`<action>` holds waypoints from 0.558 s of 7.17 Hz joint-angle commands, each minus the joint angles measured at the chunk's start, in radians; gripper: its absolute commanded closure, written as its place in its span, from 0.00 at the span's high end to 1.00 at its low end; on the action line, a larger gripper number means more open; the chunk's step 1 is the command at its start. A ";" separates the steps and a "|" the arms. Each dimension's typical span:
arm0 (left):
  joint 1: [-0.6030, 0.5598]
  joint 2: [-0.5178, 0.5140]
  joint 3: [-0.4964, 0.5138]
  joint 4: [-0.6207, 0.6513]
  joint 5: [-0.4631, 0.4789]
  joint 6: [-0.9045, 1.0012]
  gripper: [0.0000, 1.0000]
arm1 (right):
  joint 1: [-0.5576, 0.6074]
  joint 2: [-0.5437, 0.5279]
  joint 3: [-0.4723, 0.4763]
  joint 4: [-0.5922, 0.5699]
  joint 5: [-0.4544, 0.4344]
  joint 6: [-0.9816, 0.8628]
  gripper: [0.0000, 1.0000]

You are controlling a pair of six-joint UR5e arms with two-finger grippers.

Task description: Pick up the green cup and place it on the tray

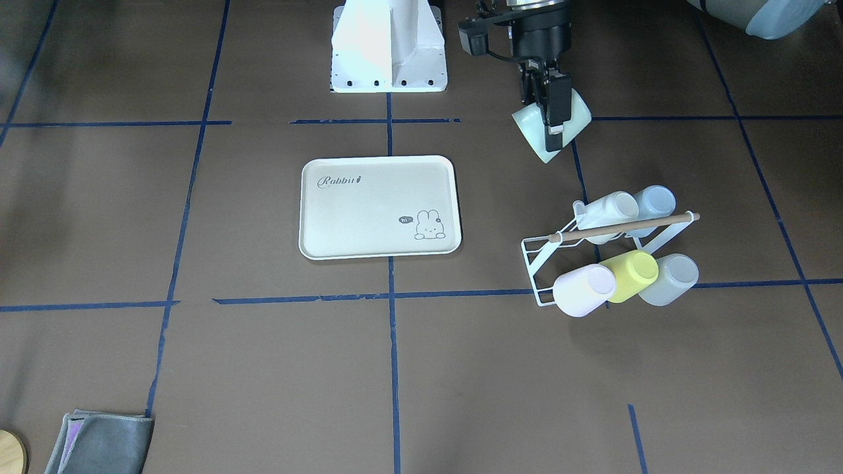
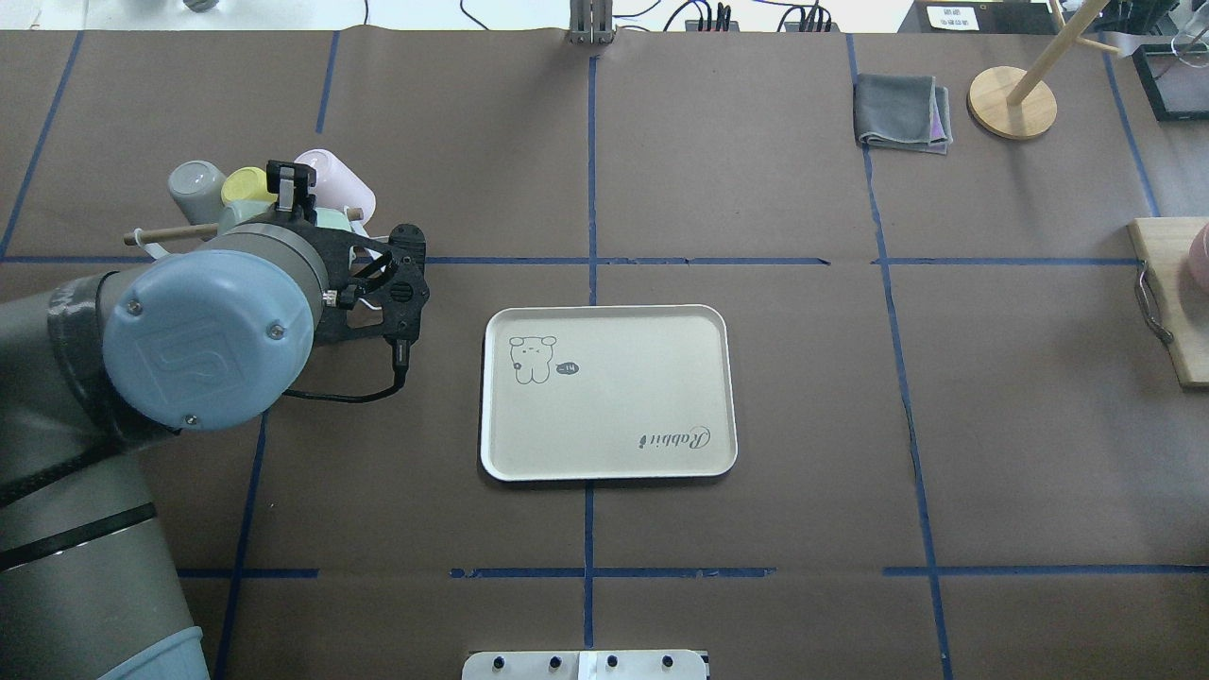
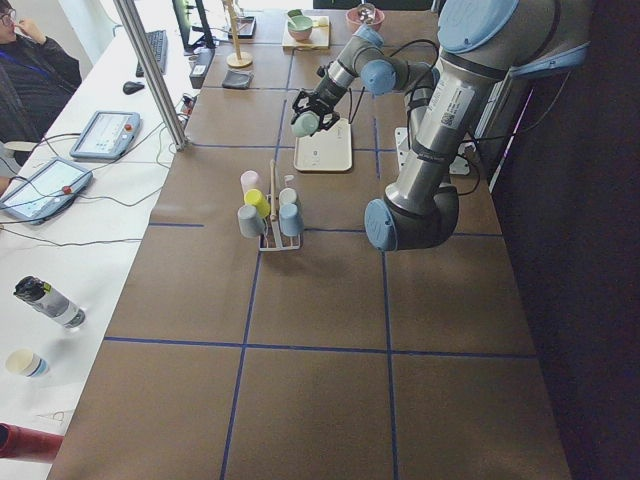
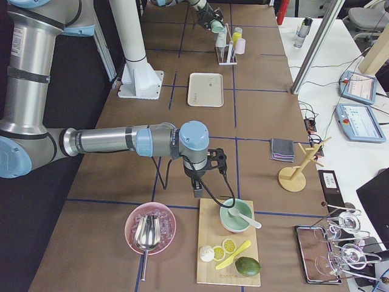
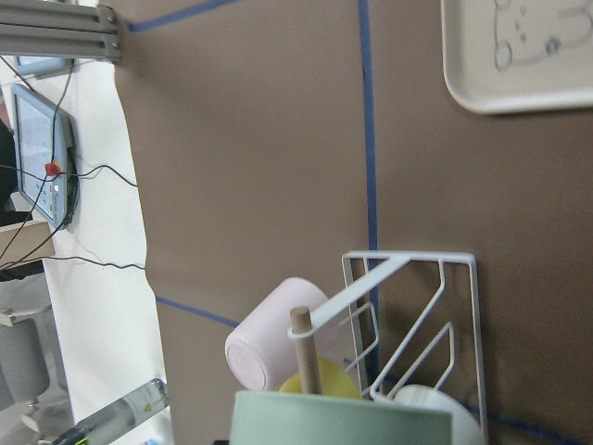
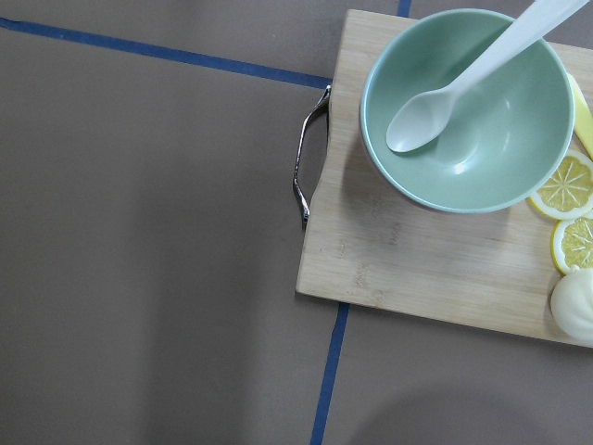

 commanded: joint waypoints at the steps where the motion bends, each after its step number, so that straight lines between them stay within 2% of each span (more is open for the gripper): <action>1: 0.008 0.000 0.061 -0.241 -0.016 -0.309 0.70 | 0.000 0.017 0.001 0.002 0.000 -0.002 1.00; 4: 0.043 0.037 0.270 -0.764 -0.016 -0.656 0.72 | 0.000 0.020 0.002 0.002 0.000 -0.004 1.00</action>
